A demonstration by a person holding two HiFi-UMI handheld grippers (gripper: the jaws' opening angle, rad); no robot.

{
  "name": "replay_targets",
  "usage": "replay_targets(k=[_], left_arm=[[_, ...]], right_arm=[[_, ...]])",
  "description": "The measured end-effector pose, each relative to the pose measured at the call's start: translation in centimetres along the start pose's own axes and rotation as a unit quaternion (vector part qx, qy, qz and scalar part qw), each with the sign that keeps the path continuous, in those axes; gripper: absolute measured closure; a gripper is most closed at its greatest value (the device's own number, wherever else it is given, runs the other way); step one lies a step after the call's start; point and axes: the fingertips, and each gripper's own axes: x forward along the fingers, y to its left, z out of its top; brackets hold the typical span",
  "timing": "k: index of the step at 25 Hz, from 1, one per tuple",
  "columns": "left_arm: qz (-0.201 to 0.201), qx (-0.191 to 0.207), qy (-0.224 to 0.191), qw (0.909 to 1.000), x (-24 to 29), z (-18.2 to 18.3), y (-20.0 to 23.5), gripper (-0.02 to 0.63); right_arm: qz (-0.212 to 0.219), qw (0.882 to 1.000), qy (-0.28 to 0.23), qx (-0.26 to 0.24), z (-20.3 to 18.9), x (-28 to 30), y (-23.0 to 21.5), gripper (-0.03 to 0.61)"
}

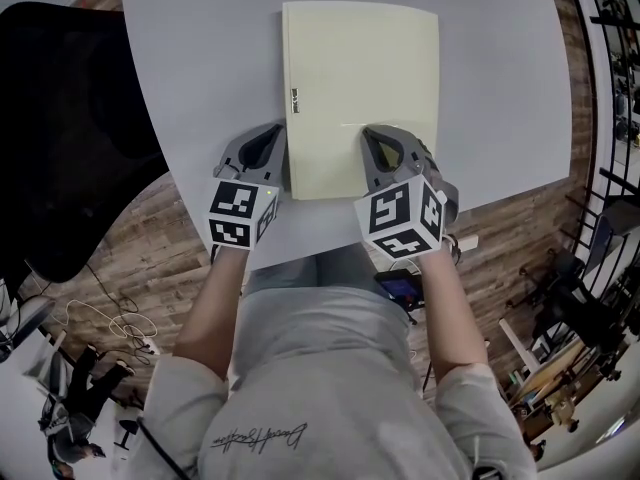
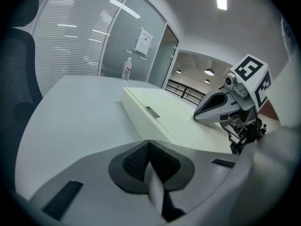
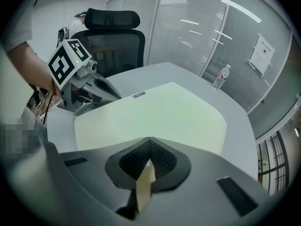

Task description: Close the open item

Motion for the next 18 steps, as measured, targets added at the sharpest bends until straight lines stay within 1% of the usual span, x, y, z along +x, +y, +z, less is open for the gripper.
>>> replay_targets(k=[7, 13, 18], left_arm=[[0.0, -0.002, 0.0, 1.0, -0.1, 0.1, 0.0, 0.606], [-0.003, -0.004, 0.001, 1.0, 0.1, 0.2, 0.1, 0.606], [-0.004, -0.004, 0.002, 1.0, 0.0, 0.2, 0.3, 0.605]], right_arm=[[0.011, 0.999, 0.028, -0.015, -0.2, 0.4, 0.3, 0.566], [0.033, 0.998, 0.051, -0.015, -0.3, 0.9, 0.3, 0.566], [0.044, 0.997, 0.055, -0.007, -0.2, 1.1, 0.4, 0.566]])
